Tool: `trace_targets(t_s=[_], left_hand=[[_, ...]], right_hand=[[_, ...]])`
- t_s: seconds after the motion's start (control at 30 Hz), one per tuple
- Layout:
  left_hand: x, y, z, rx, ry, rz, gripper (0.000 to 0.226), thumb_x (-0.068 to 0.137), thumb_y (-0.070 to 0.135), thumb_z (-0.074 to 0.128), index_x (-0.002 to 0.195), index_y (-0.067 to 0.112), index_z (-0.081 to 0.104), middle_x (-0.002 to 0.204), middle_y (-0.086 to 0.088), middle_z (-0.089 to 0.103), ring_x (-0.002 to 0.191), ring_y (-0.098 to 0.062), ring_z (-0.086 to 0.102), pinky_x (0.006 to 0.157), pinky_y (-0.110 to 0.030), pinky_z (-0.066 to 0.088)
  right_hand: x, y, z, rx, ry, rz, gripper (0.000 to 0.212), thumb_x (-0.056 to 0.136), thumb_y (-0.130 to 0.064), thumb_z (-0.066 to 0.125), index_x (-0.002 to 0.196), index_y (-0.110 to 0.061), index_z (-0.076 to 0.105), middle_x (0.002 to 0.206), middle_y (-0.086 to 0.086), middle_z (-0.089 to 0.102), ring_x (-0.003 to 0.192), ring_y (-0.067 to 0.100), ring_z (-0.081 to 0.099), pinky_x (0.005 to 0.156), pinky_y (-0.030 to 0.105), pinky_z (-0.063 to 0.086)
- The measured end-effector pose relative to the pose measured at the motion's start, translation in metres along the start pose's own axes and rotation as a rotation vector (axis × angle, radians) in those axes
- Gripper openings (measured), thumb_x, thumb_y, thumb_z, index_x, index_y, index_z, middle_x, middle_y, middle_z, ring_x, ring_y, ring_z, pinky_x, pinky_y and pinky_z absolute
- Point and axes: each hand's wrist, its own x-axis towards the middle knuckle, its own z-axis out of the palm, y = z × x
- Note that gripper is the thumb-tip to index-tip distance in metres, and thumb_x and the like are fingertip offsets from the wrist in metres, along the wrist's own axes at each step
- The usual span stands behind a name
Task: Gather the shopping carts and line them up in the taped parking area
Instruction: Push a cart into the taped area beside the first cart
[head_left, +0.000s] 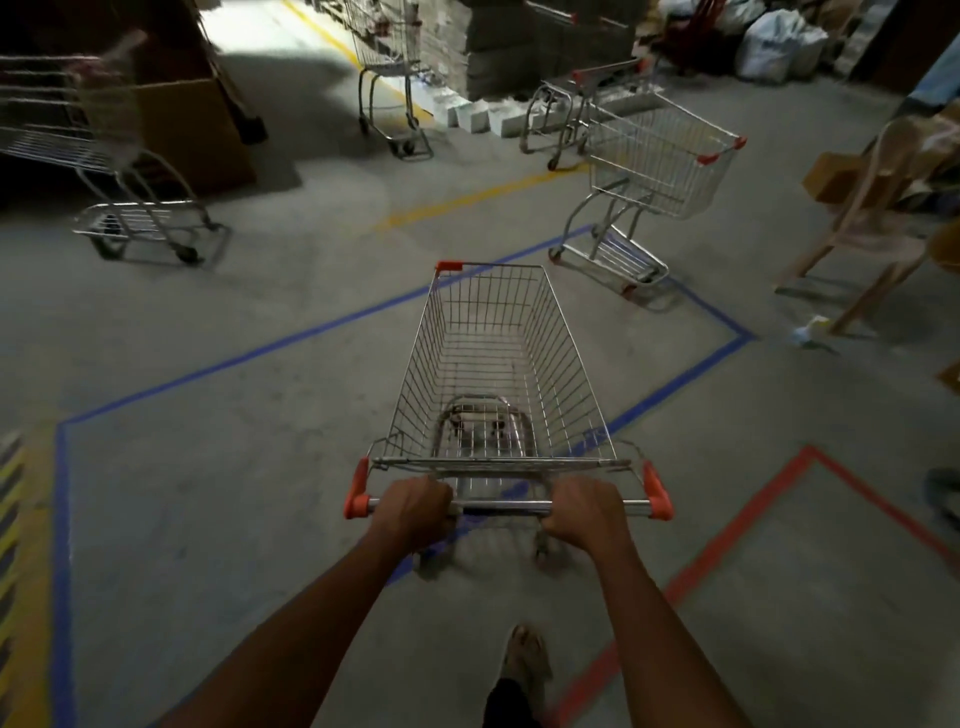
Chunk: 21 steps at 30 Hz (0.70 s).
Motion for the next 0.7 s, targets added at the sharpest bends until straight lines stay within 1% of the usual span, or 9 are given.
trace_targets(t_s=[0.07, 0.1, 0.13, 0.2, 0.3, 0.37, 0.47, 0.57, 0.7], left_hand=[[0.035, -0.007, -0.009, -0.035, -0.007, -0.039, 0.023, 0.096, 0.042, 0.049, 0.091, 0.023, 0.061, 0.074, 0.007, 0.053, 0.060, -0.007, 0.051, 0.052, -0.023, 0.037], [0.052, -0.011, -0.014, -0.055, -0.013, -0.055, 0.022, 0.097, 0.042, 0.049, 0.091, 0.023, 0.060, 0.074, 0.007, 0.053, 0.060, -0.006, 0.051, 0.053, -0.022, 0.039], [0.068, -0.015, -0.020, -0.069, -0.019, -0.071, 0.023, 0.097, 0.042, 0.050, 0.092, 0.023, 0.061, 0.076, 0.006, 0.056, 0.062, -0.007, 0.055, 0.055, -0.024, 0.045], [0.100, -0.023, -0.029, -0.067, -0.016, -0.102, 0.025, 0.094, 0.044, 0.050, 0.092, 0.024, 0.064, 0.078, 0.005, 0.061, 0.065, -0.010, 0.060, 0.061, -0.029, 0.055], [0.146, -0.035, -0.045, -0.084, -0.024, -0.138, 0.022, 0.094, 0.043, 0.051, 0.091, 0.026, 0.065, 0.074, 0.007, 0.060, 0.060, -0.006, 0.058, 0.055, -0.024, 0.051], [0.174, -0.045, -0.055, -0.084, -0.029, -0.162, 0.022, 0.095, 0.043, 0.051, 0.092, 0.027, 0.065, 0.073, 0.007, 0.060, 0.060, -0.005, 0.059, 0.058, -0.025, 0.055], [0.218, -0.063, -0.074, -0.044, -0.013, -0.185, 0.024, 0.094, 0.043, 0.051, 0.094, 0.025, 0.066, 0.077, 0.006, 0.062, 0.062, -0.010, 0.059, 0.059, -0.027, 0.054], [0.265, -0.084, -0.093, -0.013, 0.004, -0.196, 0.027, 0.093, 0.044, 0.049, 0.092, 0.023, 0.066, 0.079, 0.002, 0.064, 0.062, -0.014, 0.057, 0.056, -0.028, 0.046], [0.333, -0.122, -0.119, -0.019, 0.026, -0.209, 0.030, 0.094, 0.045, 0.046, 0.092, 0.022, 0.065, 0.081, 0.000, 0.066, 0.066, -0.018, 0.061, 0.059, -0.031, 0.050]], right_hand=[[0.040, 0.009, -0.014, 0.000, -0.002, -0.035, 0.040, 0.078, -0.048, 0.062, 0.105, -0.020, 0.069, 0.103, 0.006, 0.074, 0.097, 0.029, 0.071, 0.079, 0.036, 0.054], [0.059, 0.013, -0.022, 0.011, -0.002, -0.048, 0.039, 0.077, -0.047, 0.063, 0.104, -0.019, 0.070, 0.103, 0.007, 0.074, 0.097, 0.030, 0.071, 0.079, 0.036, 0.055], [0.078, 0.017, -0.029, 0.020, -0.008, -0.062, 0.038, 0.077, -0.045, 0.065, 0.103, -0.017, 0.071, 0.102, 0.008, 0.074, 0.097, 0.030, 0.071, 0.079, 0.037, 0.055], [0.114, 0.024, -0.043, 0.019, -0.025, -0.095, 0.034, 0.076, -0.039, 0.066, 0.098, -0.014, 0.072, 0.098, 0.009, 0.074, 0.095, 0.031, 0.071, 0.079, 0.037, 0.056], [0.170, 0.033, -0.061, 0.014, -0.011, -0.133, 0.033, 0.074, -0.037, 0.064, 0.095, -0.014, 0.072, 0.097, 0.010, 0.074, 0.093, 0.032, 0.071, 0.080, 0.038, 0.056], [0.206, 0.035, -0.072, 0.003, -0.001, -0.156, 0.034, 0.075, -0.038, 0.063, 0.098, -0.014, 0.072, 0.099, 0.010, 0.074, 0.094, 0.032, 0.072, 0.080, 0.038, 0.055], [0.263, 0.035, -0.090, -0.018, -0.006, -0.191, 0.033, 0.078, -0.039, 0.063, 0.098, -0.015, 0.071, 0.098, 0.009, 0.075, 0.092, 0.030, 0.072, 0.078, 0.037, 0.055], [0.325, 0.035, -0.103, -0.028, 0.007, -0.215, 0.031, 0.078, -0.041, 0.062, 0.097, -0.017, 0.071, 0.093, 0.007, 0.074, 0.088, 0.029, 0.072, 0.074, 0.034, 0.053], [0.411, 0.029, -0.126, -0.047, 0.005, -0.233, 0.031, 0.077, -0.044, 0.062, 0.095, -0.021, 0.072, 0.085, 0.003, 0.072, 0.080, 0.025, 0.070, 0.068, 0.032, 0.050]])
